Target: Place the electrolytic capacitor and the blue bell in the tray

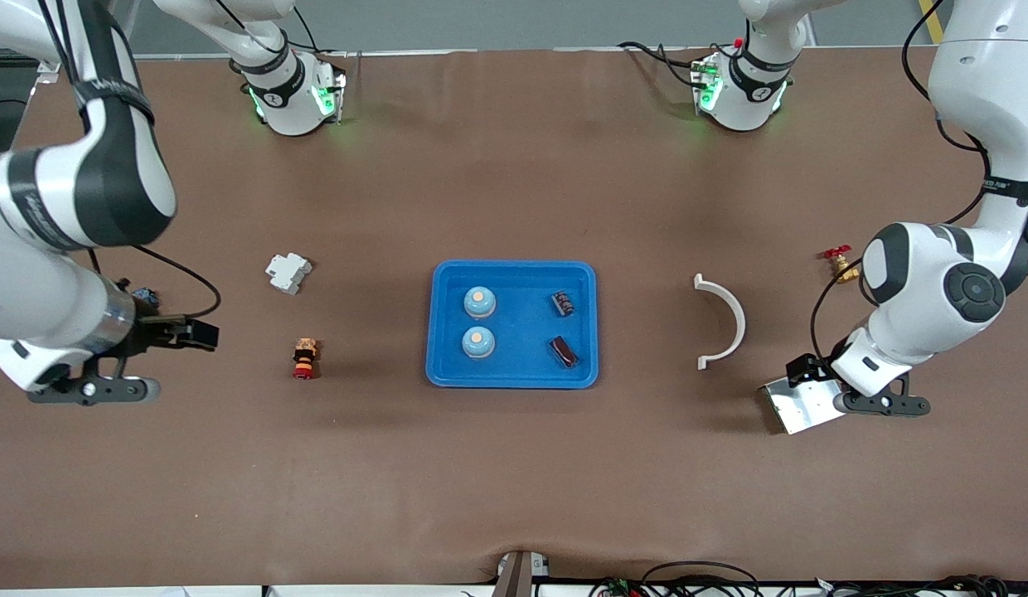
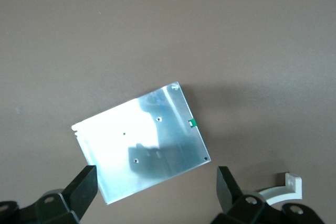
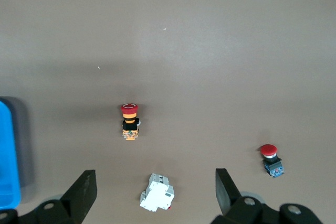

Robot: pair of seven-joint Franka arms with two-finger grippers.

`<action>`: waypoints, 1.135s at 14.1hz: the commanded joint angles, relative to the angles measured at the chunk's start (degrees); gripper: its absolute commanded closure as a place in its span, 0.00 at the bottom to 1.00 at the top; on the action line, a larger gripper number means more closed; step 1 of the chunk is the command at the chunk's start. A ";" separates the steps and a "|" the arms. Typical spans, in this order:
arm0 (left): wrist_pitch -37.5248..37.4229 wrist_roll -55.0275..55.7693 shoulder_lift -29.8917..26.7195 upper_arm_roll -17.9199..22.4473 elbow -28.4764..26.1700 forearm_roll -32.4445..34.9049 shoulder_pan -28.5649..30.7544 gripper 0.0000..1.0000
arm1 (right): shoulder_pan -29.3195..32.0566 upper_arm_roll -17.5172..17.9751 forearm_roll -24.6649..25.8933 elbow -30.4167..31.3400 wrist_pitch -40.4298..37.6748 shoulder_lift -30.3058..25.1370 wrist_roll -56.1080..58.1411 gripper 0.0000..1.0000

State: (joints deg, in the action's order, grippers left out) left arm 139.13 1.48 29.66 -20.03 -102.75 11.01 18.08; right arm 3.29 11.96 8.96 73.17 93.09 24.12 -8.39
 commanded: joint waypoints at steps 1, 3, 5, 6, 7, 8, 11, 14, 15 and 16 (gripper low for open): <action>-6.29 -1.22 -1.80 -0.10 3.06 0.06 -0.50 0.00 | 3.39 1.22 -2.72 1.97 -0.45 -4.07 0.92 0.00; -16.56 -1.57 -1.27 -0.10 9.03 0.50 -1.20 0.00 | 4.79 1.13 -4.91 4.86 -0.19 -7.06 3.29 0.00; -22.13 -1.57 -0.22 -0.10 13.52 0.50 -2.08 0.00 | 4.71 0.44 -6.24 8.02 0.25 -9.78 3.56 0.00; -23.63 -1.57 -0.04 -0.10 14.68 0.50 -2.34 0.00 | 4.19 -0.44 -6.24 8.73 0.34 -11.10 3.56 0.00; -25.39 -1.48 -0.04 0.42 15.82 0.50 -3.30 0.00 | 2.36 -2.62 -6.33 9.26 0.16 -12.07 3.56 0.00; -27.49 -1.48 -0.12 1.47 17.13 0.50 -4.53 0.00 | -0.45 -6.04 -6.85 9.88 0.25 -13.21 3.65 0.00; -30.49 -0.61 -0.74 2.45 19.60 0.33 -5.95 0.00 | -8.01 -15.80 -9.66 11.55 0.43 -15.50 7.58 0.00; -31.64 0.19 -1.44 2.45 20.66 0.41 -6.04 0.00 | -8.30 -17.94 -10.81 12.96 0.78 -17.00 10.76 0.00; -31.73 0.19 -1.44 2.45 21.88 0.50 -6.13 0.00 | -7.60 -17.94 -10.81 13.04 0.78 -17.44 10.77 0.00; -31.64 0.19 -1.36 2.45 22.76 0.50 -6.21 0.00 | -6.64 -17.76 -10.81 13.13 0.60 -17.79 10.85 0.00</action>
State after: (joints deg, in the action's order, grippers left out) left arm 109.08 1.39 28.80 -18.31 -82.20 11.01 12.75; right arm -4.14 -5.31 -0.84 83.80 92.95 8.86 1.20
